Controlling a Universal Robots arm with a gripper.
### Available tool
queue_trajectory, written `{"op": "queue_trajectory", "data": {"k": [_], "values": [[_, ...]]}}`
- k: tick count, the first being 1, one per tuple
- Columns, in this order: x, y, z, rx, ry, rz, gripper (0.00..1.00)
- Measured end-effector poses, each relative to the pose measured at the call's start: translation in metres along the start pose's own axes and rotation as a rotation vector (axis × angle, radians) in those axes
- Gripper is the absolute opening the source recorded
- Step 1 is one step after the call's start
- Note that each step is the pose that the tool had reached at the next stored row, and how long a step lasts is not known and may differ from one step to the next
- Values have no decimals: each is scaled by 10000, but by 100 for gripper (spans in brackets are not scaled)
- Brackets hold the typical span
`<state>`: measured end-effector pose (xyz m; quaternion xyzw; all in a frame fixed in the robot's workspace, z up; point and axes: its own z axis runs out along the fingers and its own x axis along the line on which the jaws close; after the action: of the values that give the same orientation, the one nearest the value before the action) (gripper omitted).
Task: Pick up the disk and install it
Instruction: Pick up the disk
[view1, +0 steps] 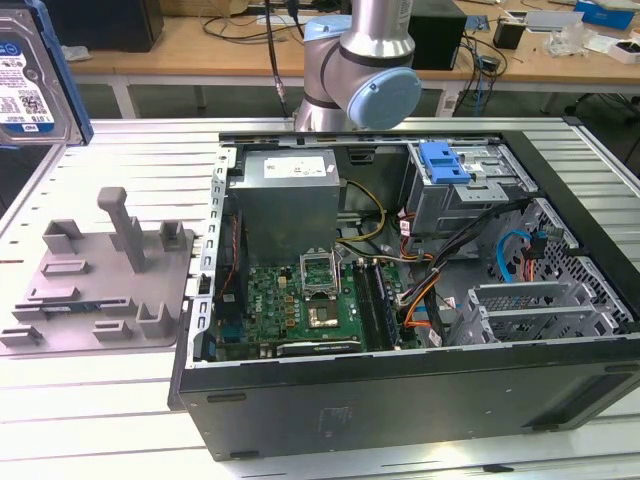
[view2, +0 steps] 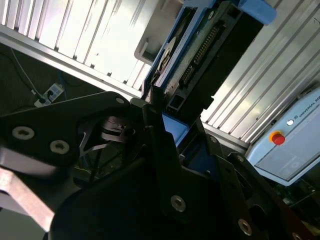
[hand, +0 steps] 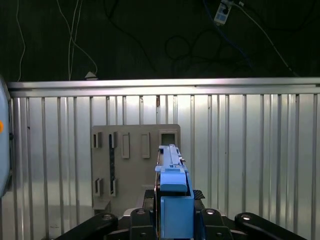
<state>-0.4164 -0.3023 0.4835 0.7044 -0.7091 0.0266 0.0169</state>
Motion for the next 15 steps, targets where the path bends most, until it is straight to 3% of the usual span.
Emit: {"op": "queue_trajectory", "data": {"k": [8,12,13,15], "values": [[25,-28,-2,-5,1,0,36],[161,-118,-17,-71,1,-4,36],[250,-170,-27,-150,1,-8,36],[308,-206,-33,-209,1,-14,36]]}}
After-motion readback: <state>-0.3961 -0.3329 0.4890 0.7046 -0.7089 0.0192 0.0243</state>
